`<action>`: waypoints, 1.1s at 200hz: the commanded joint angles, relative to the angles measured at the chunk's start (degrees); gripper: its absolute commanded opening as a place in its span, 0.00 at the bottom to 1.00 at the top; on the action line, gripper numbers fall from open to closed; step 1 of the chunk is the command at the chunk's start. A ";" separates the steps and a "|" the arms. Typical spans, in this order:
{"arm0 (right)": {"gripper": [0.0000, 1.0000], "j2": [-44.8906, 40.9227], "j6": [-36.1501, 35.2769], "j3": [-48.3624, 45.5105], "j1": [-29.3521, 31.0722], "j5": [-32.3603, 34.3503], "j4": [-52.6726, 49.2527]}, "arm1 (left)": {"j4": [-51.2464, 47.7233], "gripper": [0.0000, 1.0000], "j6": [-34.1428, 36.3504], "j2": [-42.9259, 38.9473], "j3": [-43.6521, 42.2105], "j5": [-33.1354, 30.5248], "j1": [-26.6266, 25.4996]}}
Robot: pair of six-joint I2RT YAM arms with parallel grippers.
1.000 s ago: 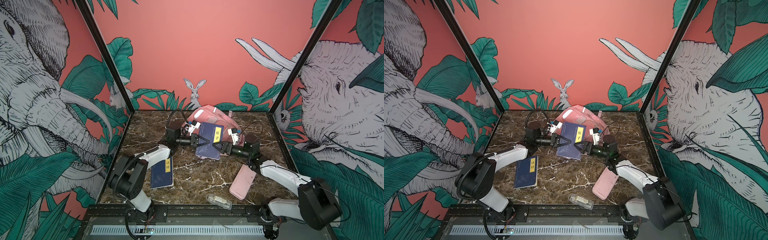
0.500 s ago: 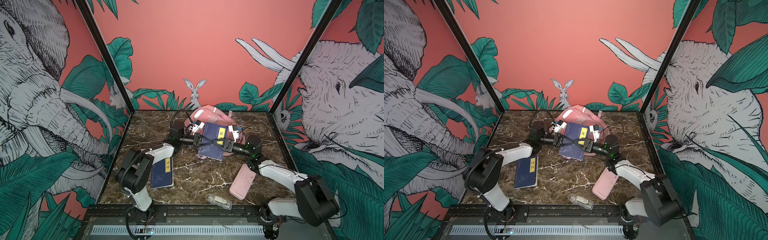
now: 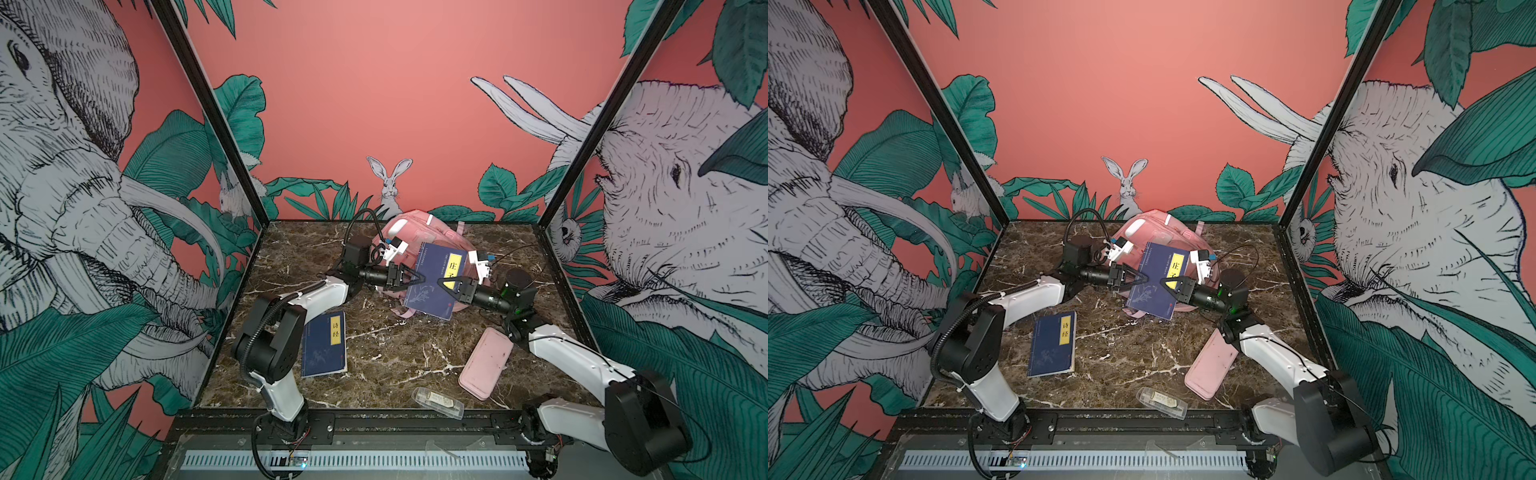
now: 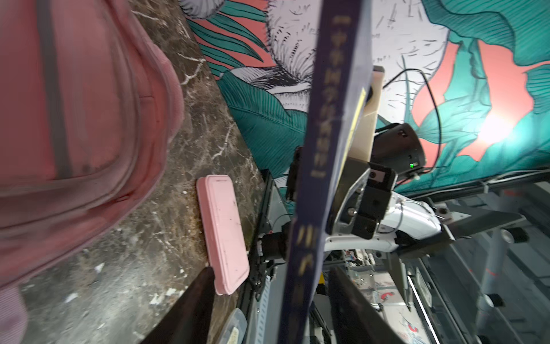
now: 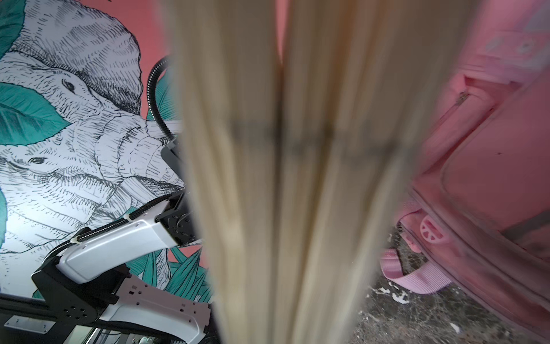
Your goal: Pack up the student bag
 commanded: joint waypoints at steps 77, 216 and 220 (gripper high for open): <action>0.00 -7.12 -15.32 12.62 -14.36 12.37 -38.90 | -51.46 0.64 36.05 9.33 30.44 -41.04 -8.01; 0.00 -17.06 -21.28 13.70 -16.39 30.27 -55.51 | -71.36 0.69 40.83 38.62 70.23 -69.48 -24.81; 0.00 -17.31 -21.23 13.51 -16.40 30.25 -55.48 | -71.22 0.69 40.87 39.19 70.69 -69.03 -24.81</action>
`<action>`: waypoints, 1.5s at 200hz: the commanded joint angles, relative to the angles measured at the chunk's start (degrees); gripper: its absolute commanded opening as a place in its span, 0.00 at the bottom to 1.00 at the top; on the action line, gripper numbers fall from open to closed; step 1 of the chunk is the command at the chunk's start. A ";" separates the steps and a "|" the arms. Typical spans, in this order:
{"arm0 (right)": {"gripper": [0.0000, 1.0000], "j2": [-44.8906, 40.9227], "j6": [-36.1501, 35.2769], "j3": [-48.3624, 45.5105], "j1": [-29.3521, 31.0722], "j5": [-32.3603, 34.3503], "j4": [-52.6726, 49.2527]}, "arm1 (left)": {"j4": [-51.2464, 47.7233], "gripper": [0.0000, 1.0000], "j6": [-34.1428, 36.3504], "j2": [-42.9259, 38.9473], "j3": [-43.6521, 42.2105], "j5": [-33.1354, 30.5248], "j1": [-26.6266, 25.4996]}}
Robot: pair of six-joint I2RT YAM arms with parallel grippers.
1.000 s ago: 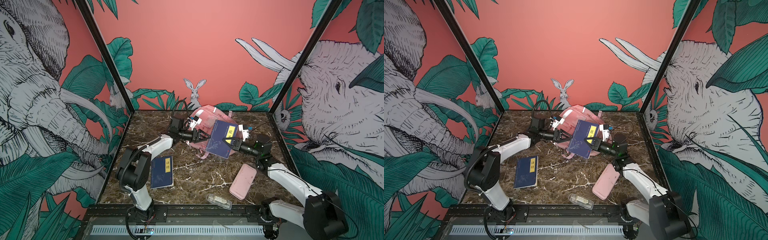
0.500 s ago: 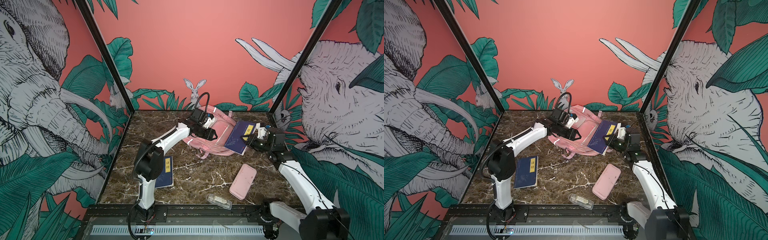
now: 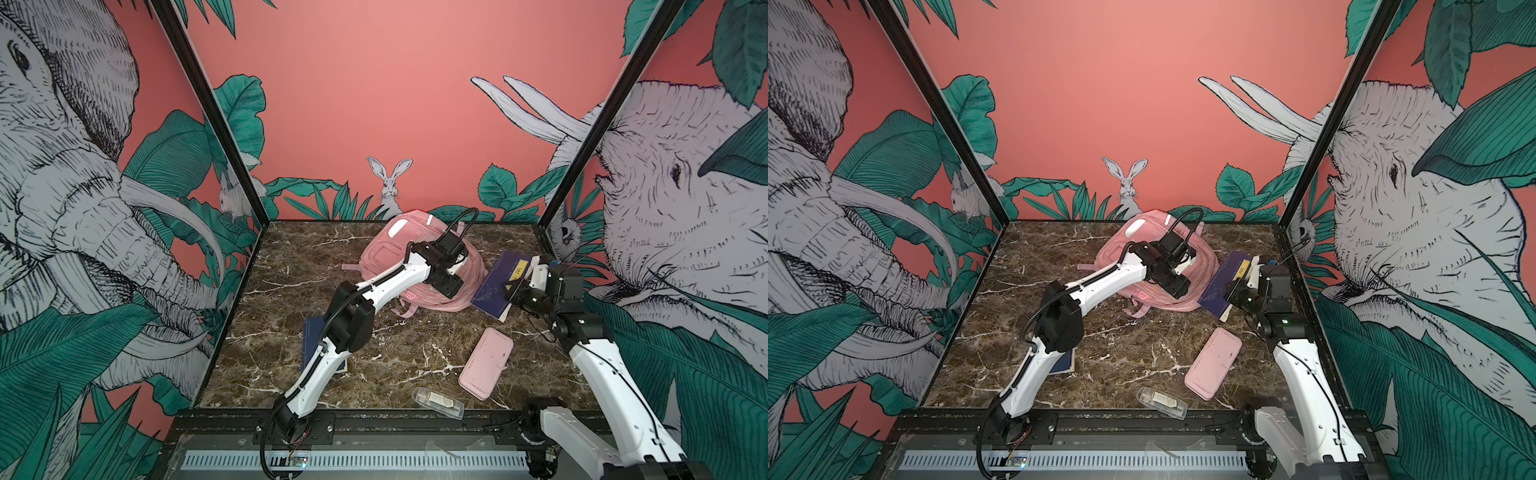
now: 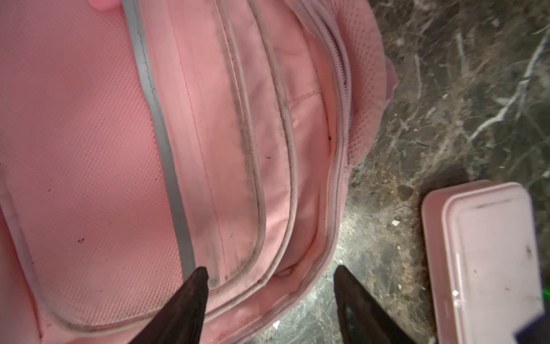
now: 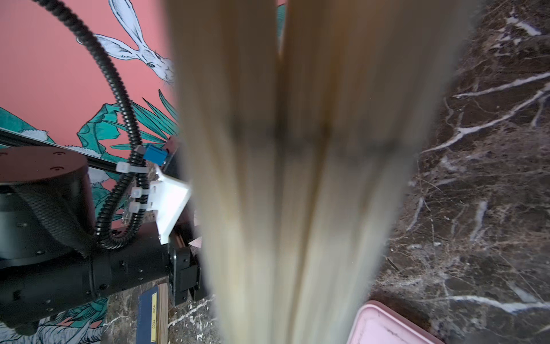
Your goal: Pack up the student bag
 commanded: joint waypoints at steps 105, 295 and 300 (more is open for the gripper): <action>0.00 -3.24 -0.11 -1.25 -0.32 -0.52 1.49 | -6.53 0.32 8.50 8.52 11.24 -21.78 -2.24; 0.00 7.61 10.10 -3.60 -0.39 -5.56 18.29 | 13.39 0.00 -2.15 -21.02 -7.89 2.57 8.69; 0.00 8.04 10.69 -3.79 -0.39 -5.61 19.11 | 13.77 0.00 -2.81 -21.15 -8.09 3.34 9.15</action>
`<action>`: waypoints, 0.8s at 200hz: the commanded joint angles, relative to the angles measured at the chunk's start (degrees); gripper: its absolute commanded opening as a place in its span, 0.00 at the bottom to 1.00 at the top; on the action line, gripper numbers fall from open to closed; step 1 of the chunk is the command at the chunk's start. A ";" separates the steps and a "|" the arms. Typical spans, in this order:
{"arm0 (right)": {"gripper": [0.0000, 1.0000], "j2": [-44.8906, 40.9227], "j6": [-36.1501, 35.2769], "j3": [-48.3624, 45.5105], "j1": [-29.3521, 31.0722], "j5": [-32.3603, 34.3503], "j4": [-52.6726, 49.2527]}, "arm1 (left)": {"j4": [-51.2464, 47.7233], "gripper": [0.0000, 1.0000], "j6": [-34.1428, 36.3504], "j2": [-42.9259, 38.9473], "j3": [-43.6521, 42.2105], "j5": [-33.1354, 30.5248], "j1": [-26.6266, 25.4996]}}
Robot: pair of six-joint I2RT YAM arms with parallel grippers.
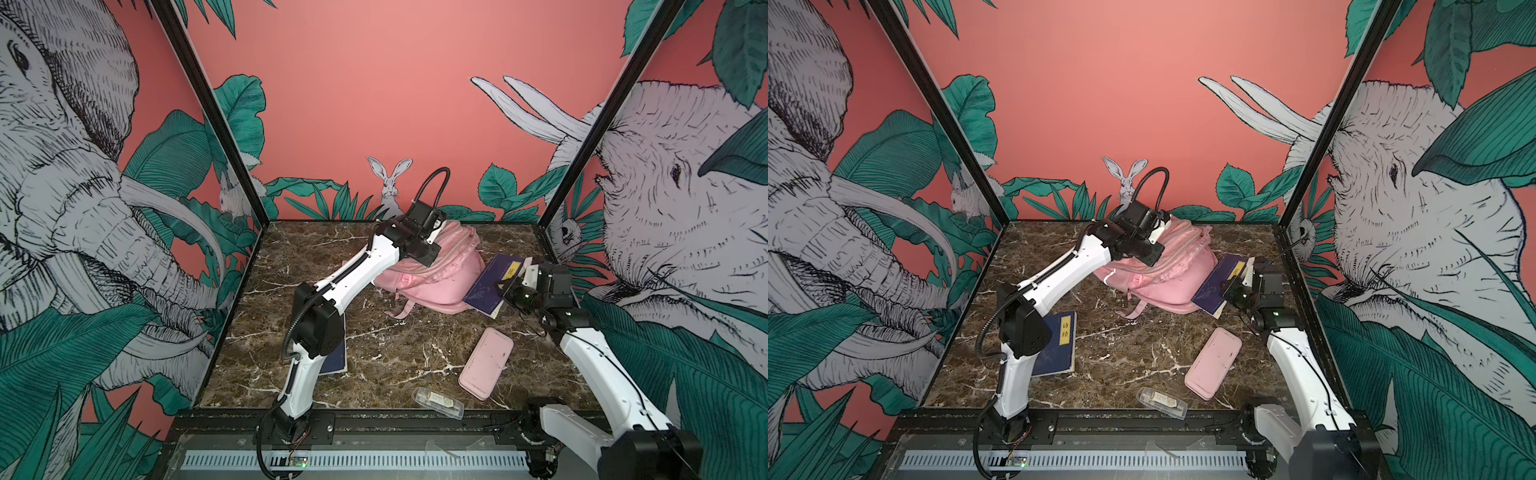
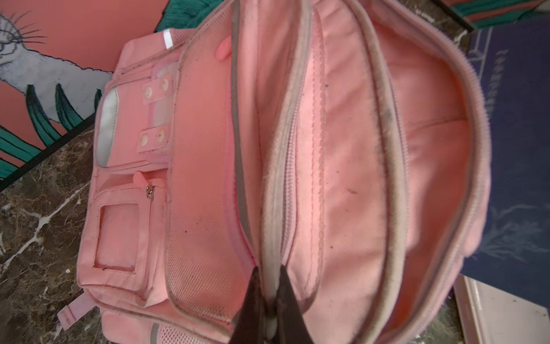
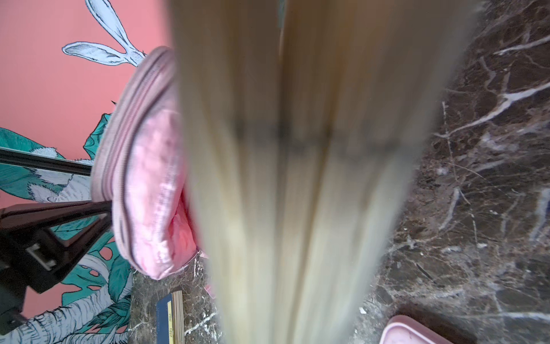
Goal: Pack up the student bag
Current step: 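Hold the bag opening with the left gripper while the right lowers the book inside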
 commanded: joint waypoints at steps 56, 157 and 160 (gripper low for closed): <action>0.00 13.57 15.14 -2.74 -0.18 -9.04 30.40 | 12.70 0.00 -8.96 -4.21 -2.02 16.55 4.06; 0.00 43.83 23.26 18.25 9.03 -13.99 43.03 | 18.72 0.00 -15.55 -8.19 -6.94 23.59 6.97; 0.00 44.63 23.27 19.05 9.33 -14.00 42.98 | 18.90 0.00 -15.64 -8.36 -7.08 23.69 7.02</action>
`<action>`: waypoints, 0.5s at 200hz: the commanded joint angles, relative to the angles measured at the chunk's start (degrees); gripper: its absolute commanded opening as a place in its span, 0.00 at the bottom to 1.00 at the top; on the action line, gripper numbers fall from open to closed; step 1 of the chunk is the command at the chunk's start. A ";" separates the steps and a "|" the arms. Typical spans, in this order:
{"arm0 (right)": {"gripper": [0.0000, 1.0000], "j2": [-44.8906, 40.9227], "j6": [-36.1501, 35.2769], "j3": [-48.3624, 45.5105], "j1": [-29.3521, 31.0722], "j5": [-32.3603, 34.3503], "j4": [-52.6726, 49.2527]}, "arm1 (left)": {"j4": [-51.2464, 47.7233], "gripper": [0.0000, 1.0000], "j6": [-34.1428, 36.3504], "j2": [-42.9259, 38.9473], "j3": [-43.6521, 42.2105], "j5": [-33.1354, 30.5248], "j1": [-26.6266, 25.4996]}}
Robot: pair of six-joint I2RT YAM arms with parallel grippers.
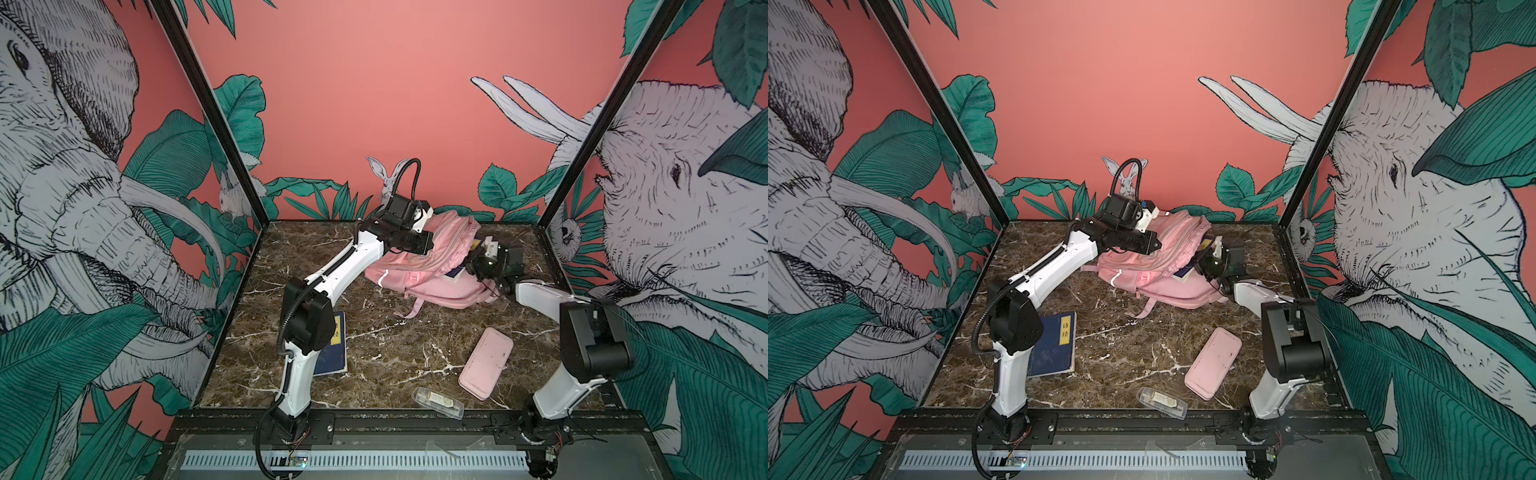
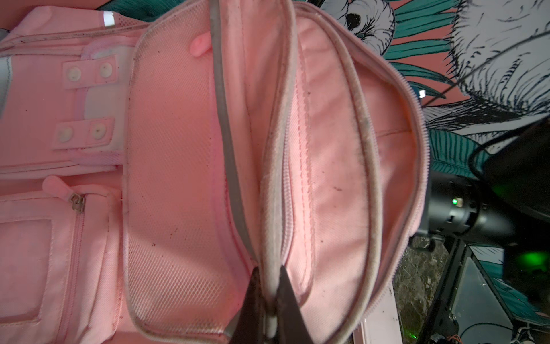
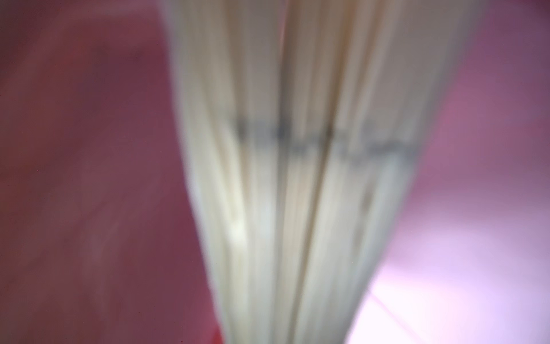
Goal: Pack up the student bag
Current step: 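Hold the bag opening with the left gripper while the right lowers the book inside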
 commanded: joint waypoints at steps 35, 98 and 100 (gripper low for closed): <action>0.60 13.51 1.91 12.30 2.90 -2.68 3.21 | 7.67 0.00 -2.58 -7.22 -1.18 3.13 0.65; 0.98 -4.23 -15.70 3.11 1.37 9.16 -20.25 | 7.19 0.00 -2.21 -5.78 -2.19 2.86 0.72; 0.98 -4.76 -16.38 2.91 1.31 9.65 -21.10 | 7.12 0.00 -2.27 -5.60 -2.13 2.77 0.76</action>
